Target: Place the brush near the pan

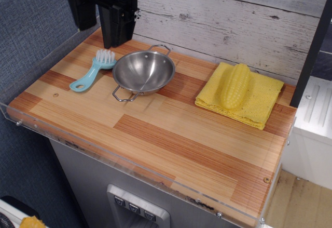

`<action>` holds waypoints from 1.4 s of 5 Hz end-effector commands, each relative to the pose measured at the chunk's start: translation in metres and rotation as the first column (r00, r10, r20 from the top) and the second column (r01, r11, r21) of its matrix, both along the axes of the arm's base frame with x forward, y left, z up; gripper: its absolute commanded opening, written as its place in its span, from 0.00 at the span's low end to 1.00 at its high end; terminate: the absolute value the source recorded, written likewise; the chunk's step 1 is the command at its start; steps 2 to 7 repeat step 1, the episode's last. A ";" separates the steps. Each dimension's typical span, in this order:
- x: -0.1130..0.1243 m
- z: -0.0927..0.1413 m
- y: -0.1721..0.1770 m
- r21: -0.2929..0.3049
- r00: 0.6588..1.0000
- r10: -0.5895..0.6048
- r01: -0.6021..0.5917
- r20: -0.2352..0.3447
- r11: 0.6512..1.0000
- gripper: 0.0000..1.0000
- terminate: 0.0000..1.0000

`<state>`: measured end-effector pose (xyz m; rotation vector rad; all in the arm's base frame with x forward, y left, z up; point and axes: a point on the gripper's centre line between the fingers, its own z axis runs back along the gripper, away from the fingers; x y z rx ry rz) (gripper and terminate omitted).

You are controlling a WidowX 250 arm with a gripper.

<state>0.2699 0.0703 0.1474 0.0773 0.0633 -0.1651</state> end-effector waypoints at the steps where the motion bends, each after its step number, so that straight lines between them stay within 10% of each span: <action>1: -0.001 0.015 -0.001 0.011 0.999 -0.011 0.011 0.038 1.000 1.00 1.00; 7: -0.001 0.015 -0.001 0.011 0.999 -0.011 0.011 0.038 1.000 1.00 1.00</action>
